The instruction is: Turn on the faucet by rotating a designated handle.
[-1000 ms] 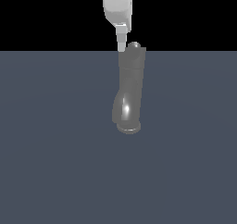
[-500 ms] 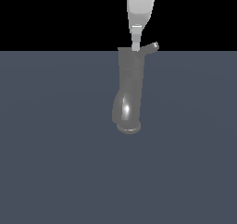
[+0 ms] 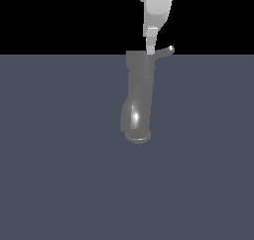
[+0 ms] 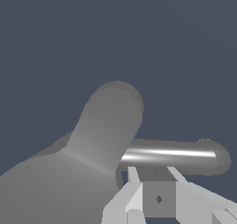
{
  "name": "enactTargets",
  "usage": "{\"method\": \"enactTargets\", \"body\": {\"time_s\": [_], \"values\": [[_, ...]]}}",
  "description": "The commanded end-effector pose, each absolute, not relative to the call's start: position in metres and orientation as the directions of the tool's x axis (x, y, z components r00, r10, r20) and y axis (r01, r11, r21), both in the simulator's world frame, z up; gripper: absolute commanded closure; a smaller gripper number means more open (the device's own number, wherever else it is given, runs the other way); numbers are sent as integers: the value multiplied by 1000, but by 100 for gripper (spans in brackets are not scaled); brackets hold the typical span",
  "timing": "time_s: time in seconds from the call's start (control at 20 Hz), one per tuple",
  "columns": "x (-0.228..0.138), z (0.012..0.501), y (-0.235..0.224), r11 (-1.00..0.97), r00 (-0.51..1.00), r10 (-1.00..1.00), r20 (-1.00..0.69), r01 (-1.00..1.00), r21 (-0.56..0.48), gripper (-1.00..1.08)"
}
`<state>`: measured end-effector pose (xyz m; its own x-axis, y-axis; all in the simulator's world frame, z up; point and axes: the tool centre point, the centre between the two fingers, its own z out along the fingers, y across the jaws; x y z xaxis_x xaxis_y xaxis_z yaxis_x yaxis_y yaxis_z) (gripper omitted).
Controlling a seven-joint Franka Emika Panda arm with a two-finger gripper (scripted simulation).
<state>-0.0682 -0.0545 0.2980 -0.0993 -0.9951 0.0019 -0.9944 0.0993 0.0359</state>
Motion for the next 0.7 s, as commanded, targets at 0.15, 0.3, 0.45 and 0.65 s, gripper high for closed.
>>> {"method": "enactTargets", "body": {"time_s": [0.15, 0.3, 0.45, 0.65], "values": [[-41, 298, -88, 144, -144, -990, 0, -990, 5, 108], [-33, 298, -99, 156, -156, -988, 0, -988, 4, 108], [-25, 298, -109, 167, -167, -986, 0, -986, 2, 108], [-15, 298, -123, 181, -181, -983, 0, -983, 1, 108]]}}
